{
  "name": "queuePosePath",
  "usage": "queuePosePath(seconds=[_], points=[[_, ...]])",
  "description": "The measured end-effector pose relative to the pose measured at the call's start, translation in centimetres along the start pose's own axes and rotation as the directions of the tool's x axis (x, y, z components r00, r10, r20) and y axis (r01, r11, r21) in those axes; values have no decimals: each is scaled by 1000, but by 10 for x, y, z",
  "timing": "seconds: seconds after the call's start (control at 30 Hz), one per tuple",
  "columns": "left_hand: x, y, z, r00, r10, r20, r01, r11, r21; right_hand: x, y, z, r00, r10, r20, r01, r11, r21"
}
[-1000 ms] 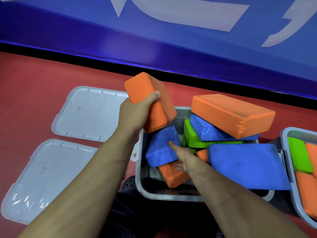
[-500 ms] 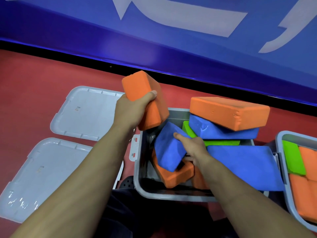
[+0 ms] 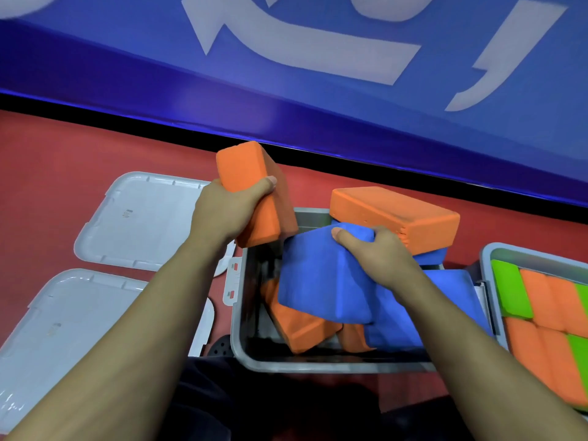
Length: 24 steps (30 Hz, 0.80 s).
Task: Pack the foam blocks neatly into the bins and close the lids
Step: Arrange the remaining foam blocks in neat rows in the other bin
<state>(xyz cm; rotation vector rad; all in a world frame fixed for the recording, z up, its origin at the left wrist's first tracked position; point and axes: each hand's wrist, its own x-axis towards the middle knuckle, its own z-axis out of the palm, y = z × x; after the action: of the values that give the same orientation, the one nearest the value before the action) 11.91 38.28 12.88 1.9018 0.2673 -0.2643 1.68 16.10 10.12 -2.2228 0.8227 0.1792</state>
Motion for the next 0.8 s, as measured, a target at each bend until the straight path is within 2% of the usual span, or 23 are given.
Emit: queuePosePath(seconds=[0.3, 0.5, 0.67, 0.8], points=[[-8, 8, 2, 999, -25, 43, 24, 999, 23, -10, 21, -61, 977, 44, 211, -53, 998, 39], [-13, 12, 10, 998, -23, 61, 22, 1000, 13, -9, 65, -113, 923, 172, 345, -233, 962, 144], [-19, 15, 20, 995, -49, 82, 49, 999, 7, 0, 112, -126, 900, 355, 253, -405, 896, 185], [-21, 16, 25, 993, -65, 94, 64, 998, 6, 11, 133, -119, 909, 400, 115, -417, 873, 254]])
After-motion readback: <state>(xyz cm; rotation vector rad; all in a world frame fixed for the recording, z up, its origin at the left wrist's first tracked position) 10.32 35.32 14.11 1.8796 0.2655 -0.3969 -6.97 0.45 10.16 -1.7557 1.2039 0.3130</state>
